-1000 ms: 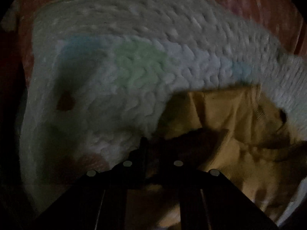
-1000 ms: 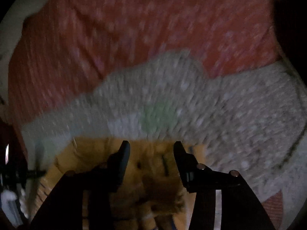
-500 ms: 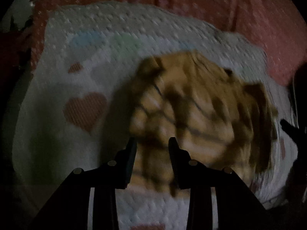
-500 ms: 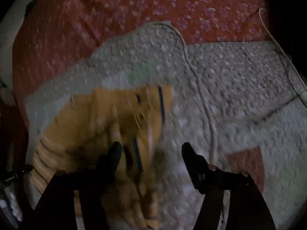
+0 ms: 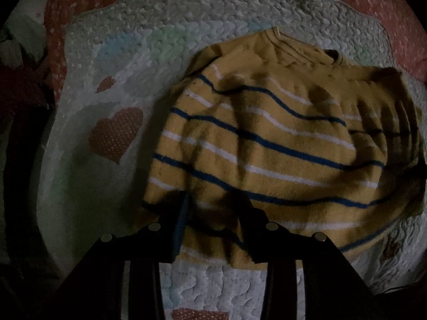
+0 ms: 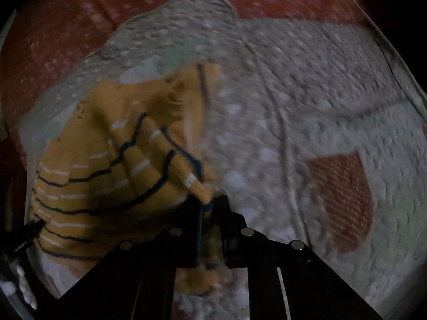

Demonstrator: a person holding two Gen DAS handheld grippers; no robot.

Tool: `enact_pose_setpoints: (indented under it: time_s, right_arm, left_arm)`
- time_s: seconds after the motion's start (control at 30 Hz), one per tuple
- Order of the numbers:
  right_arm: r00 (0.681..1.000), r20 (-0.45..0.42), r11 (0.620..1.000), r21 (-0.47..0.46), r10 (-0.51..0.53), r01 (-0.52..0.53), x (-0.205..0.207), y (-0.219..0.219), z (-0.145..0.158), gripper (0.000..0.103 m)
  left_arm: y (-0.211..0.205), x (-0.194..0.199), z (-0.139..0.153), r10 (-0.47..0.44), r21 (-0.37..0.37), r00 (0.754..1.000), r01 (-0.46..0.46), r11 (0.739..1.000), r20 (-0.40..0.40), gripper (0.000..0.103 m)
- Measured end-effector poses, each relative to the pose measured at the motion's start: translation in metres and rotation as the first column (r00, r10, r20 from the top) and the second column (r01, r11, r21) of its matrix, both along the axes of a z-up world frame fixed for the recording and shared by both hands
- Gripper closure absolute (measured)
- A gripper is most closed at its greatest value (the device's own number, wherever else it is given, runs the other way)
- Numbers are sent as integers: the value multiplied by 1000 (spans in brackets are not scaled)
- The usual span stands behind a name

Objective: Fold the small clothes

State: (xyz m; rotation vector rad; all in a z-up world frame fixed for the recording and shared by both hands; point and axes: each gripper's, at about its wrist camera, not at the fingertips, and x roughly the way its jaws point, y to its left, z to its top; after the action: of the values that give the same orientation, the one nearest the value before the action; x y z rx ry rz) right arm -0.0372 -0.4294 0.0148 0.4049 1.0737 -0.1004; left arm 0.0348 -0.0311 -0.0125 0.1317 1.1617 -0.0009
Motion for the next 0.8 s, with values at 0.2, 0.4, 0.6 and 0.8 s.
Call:
enact_pose_setpoints:
  time_s: [0.2, 0.4, 0.6, 0.8]
  right_arm:
    - [997, 67, 982, 188, -32, 19, -15, -27, 11, 77]
    - [976, 195, 975, 218, -96, 52, -27, -44, 41, 67]
    - [958, 285, 967, 240, 17, -89, -3, 5, 64, 54]
    - [922, 301, 904, 273, 245, -329, 49, 111, 74, 46]
  left_arm:
    - [18, 0, 5, 26, -126, 999, -30, 992, -28, 65]
    - [23, -17, 33, 15, -190, 1000, -10, 982, 26, 65]
    - [66, -7, 39, 146, -330, 989, -132, 935, 17, 46]
    - [106, -6, 12, 212, -444, 975, -216, 870, -60, 42]
